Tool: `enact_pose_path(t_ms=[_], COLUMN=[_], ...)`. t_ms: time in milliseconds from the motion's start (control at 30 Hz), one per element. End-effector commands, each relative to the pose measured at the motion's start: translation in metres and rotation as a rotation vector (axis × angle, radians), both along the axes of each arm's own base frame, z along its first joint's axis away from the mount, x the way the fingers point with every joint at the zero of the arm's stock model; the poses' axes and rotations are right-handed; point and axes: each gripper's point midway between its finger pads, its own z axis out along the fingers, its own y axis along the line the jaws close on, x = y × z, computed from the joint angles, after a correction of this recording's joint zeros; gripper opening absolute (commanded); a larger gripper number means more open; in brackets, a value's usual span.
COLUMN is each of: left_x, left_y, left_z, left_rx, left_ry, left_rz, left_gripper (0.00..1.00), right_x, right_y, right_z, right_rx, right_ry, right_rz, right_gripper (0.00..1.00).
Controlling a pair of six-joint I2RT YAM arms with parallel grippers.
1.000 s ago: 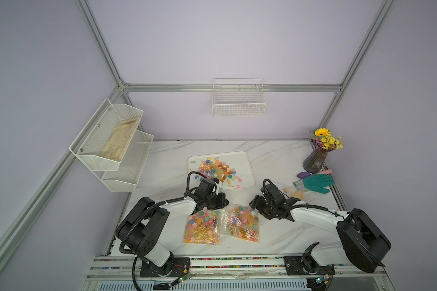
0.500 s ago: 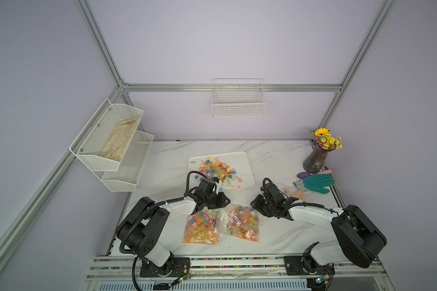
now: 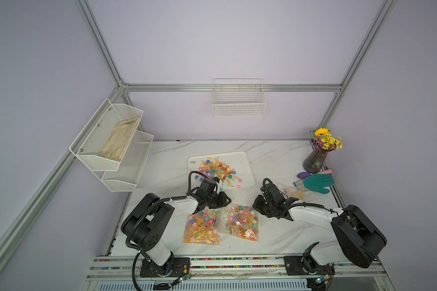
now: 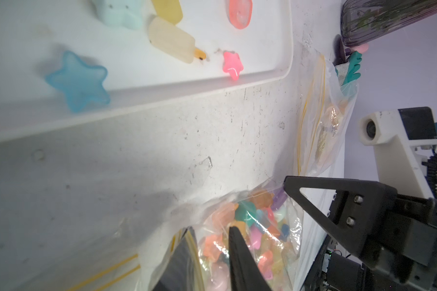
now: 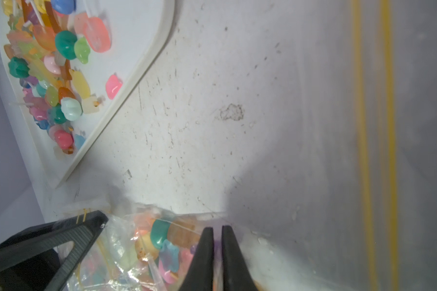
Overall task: Pour candies out of the ziploc bag
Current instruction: Adjust the ziploc bag at the center of the board.
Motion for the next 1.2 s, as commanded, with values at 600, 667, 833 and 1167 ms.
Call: enact_pose_path(t_ms=[600, 667, 833, 1167], left_x=[0.025, 0.024, 0.02, 0.011], left_y=[-0.018, -0.018, -0.014, -0.007], left_z=[0.092, 0.1, 0.116, 0.116], left_rx=[-0.138, -0.144, -0.148, -0.151], left_ry=[-0.231, -0.253, -0.295, -0.306], left_rz=[-0.037, -0.045, -0.046, -0.039], left_gripper=[0.0, 0.0, 0.0, 0.08], right_x=[0.011, 0.011, 0.006, -0.008], right_y=[-0.005, -0.005, -0.005, -0.002], right_z=[0.056, 0.063, 0.079, 0.084], right_rx=[-0.003, -0.003, 0.001, 0.019], right_ry=[-0.19, -0.204, -0.25, -0.278], right_rz=[0.04, 0.052, 0.097, 0.175], right_gripper=[0.0, 0.0, 0.0, 0.0])
